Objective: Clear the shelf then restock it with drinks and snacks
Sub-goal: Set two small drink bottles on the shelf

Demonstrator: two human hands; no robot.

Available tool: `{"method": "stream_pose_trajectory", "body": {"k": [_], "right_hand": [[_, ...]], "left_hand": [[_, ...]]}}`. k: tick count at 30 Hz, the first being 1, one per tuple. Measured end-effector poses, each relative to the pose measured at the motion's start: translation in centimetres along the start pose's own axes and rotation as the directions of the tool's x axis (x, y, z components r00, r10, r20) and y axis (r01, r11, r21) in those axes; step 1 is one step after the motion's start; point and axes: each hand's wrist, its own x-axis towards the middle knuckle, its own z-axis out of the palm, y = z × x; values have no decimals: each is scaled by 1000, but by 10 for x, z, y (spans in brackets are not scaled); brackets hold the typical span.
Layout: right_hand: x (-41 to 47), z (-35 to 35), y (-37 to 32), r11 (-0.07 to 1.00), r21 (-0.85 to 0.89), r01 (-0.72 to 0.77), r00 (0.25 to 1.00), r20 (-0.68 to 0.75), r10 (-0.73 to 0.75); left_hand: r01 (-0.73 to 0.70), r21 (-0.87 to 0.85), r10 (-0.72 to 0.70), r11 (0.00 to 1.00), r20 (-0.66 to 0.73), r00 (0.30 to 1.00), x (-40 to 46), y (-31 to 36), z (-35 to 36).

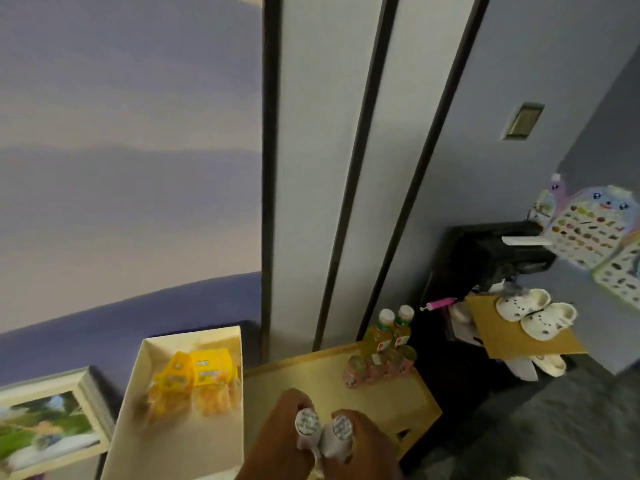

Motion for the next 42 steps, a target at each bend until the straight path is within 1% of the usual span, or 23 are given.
{"method": "stream_pose_trajectory", "body": {"k": [1,2,3,4,6,7,9,12,15,17,20,23,28,33,36,39,42], "right_hand": [[14,-7,-7,998,-43,-44,999,-23,43],[24,-14,-12,998,-39,-54,994,-99,50],[38,-21,-11,998,-37,-49,989,-141,44],[52,-26,-9,998,-41,-37,989,-144,31],[82,-36,-2,997,-72,-41,991,-131,32],[98,-40,3,993,-121,-1,987,-163,-18],[135,-41,20,984,-177,21,977,-206,-58],[184,-45,36,979,-202,42,986,-148,-73],[223,-50,42,975,-216,49,989,-127,-78],[243,-49,50,973,-226,54,988,-127,-85],[270,-46,63,967,-250,48,993,-96,-75],[287,-39,73,972,-234,16,998,-58,-30],[294,-24,92,979,-204,-27,999,-51,17],[298,-21,105,971,-229,-74,997,-41,67],[298,-25,105,964,-247,-96,995,-10,97],[295,-27,98,948,-311,-62,997,23,72],[292,-27,94,935,-355,-20,999,22,29]], "left_hand": [[-2,25,2,1000,-35,999,12,6,0],[4,19,-3,1000,-44,999,25,10,1],[3,20,-2,1000,-38,999,39,15,2],[-9,16,10,1000,-60,998,53,15,7],[23,14,-21,1000,-86,996,78,17,13],[40,32,-37,999,-86,996,91,15,17],[83,66,-77,994,-81,994,115,10,26],[133,121,-121,984,-99,988,146,-2,45],[218,153,-196,964,-148,969,176,-12,62],[255,150,-227,955,-178,957,194,-20,73],[275,145,-246,950,-189,951,216,-34,90],[282,162,-250,946,-196,948,228,-51,102],[261,174,-237,950,-148,960,234,-75,119],[199,206,-174,958,-134,976,236,-81,134],[178,172,-162,969,-106,981,234,-80,141],[149,135,-134,980,-110,985,228,-79,146],[137,133,-122,982,-117,986,229,-81,147]]}}
